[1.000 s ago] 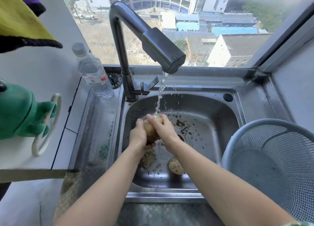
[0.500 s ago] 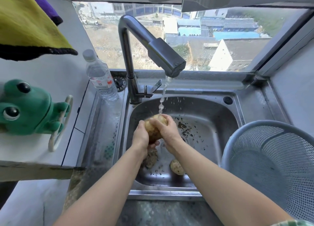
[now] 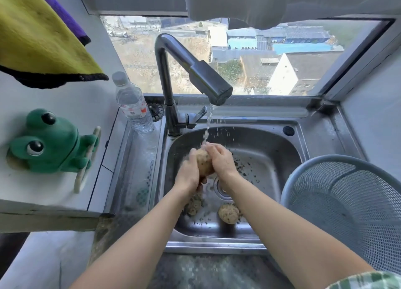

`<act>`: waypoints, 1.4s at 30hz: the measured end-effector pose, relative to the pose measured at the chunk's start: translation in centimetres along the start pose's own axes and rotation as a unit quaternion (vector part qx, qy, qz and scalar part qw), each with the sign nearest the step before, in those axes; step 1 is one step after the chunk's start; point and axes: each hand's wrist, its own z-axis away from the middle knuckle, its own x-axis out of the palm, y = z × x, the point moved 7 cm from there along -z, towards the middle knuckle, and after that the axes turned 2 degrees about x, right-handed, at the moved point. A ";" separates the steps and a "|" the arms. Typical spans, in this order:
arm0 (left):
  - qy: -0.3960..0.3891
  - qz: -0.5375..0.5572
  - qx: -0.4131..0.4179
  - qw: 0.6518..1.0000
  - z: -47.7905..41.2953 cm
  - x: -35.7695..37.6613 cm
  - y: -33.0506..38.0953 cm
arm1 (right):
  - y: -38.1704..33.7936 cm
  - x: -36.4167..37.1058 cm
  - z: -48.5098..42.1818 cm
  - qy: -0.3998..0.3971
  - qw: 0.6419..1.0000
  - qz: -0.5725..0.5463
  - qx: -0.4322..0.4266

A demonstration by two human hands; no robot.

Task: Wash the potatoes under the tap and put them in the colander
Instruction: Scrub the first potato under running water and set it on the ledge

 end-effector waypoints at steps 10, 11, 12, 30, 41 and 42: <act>-0.008 0.046 -0.050 0.998 0.0 -0.8 1.2 | -1.7 1.3 0.1 -0.056 0.995 0.075 -0.035; -0.024 0.034 -0.028 0.999 0.1 -0.3 1.5 | -2.2 0.9 0.0 -0.012 0.996 0.078 -0.031; -0.034 0.022 -0.009 0.999 0.3 0.0 1.9 | -2.3 0.5 -0.3 0.019 0.997 0.078 -0.022; 0.058 0.068 -0.094 0.992 -0.4 -1.1 1.2 | -1.2 1.7 0.5 -0.094 0.993 0.060 -0.045; 0.049 0.026 -0.019 0.998 -0.5 -0.8 2.5 | -1.3 0.8 1.1 -0.118 0.991 -0.047 -0.036; 0.054 0.032 -0.024 0.998 -0.5 -0.8 2.2 | -1.4 0.7 1.0 -0.096 0.993 -0.067 -0.031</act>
